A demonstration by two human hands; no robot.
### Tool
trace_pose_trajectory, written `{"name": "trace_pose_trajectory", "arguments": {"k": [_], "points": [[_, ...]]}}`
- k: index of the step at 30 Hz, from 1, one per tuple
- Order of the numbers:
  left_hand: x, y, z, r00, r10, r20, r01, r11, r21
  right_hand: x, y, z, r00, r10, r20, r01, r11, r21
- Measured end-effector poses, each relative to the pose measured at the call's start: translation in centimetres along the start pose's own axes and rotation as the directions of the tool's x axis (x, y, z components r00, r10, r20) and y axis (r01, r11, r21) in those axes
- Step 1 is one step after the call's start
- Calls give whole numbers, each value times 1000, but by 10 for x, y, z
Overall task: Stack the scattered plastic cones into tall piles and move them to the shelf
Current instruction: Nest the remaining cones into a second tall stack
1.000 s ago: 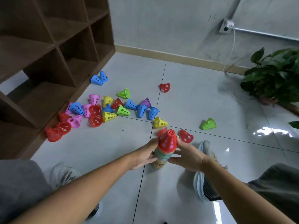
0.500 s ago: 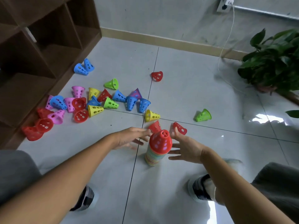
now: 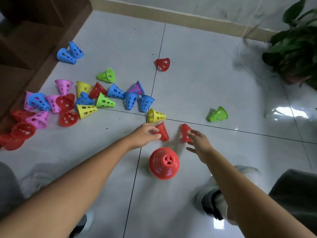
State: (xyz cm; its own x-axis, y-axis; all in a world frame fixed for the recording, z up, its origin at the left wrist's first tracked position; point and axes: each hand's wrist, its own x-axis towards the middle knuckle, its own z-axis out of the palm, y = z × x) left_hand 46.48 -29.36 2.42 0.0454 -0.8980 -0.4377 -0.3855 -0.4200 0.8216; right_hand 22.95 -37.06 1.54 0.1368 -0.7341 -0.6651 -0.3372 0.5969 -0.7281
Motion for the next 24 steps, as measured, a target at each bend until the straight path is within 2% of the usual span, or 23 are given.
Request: {"name": "trace_pose_trajectory", "arguments": {"k": [4, 8, 11, 13, 15, 18, 21, 24], "points": [[12, -6, 8, 998, 21, 51, -25, 996, 91, 9, -5, 0, 999, -40, -31, 40, 999, -7], [23, -16, 15, 998, -43, 55, 35, 988, 148, 16, -12, -4, 994, -73, -79, 68, 996, -63], [24, -21, 17, 995, -96, 42, 88, 984, 155, 11, -25, -11, 993, -105, -46, 103, 993, -52], [22, -20, 16, 995, -103, 8, 101, 987, 128, 4, -40, -18, 991, -126, 44, 127, 992, -9], [20, -17, 12, 993, -97, -74, 104, 990, 100, -7, -57, -23, 969, -142, 202, 135, 990, 49], [9, -3, 0, 980, -59, -192, 71, 996, 58, -28, -88, -26, 891, -164, 424, 105, 982, 159], [-13, 15, -16, 942, -11, -334, 28, 998, 47, -53, -120, -23, 821, -194, 537, 98, 975, 201], [-39, 27, -35, 887, 28, -461, -86, 991, -105, -73, -142, -19, 719, -231, 655, 129, 971, 201]]}}
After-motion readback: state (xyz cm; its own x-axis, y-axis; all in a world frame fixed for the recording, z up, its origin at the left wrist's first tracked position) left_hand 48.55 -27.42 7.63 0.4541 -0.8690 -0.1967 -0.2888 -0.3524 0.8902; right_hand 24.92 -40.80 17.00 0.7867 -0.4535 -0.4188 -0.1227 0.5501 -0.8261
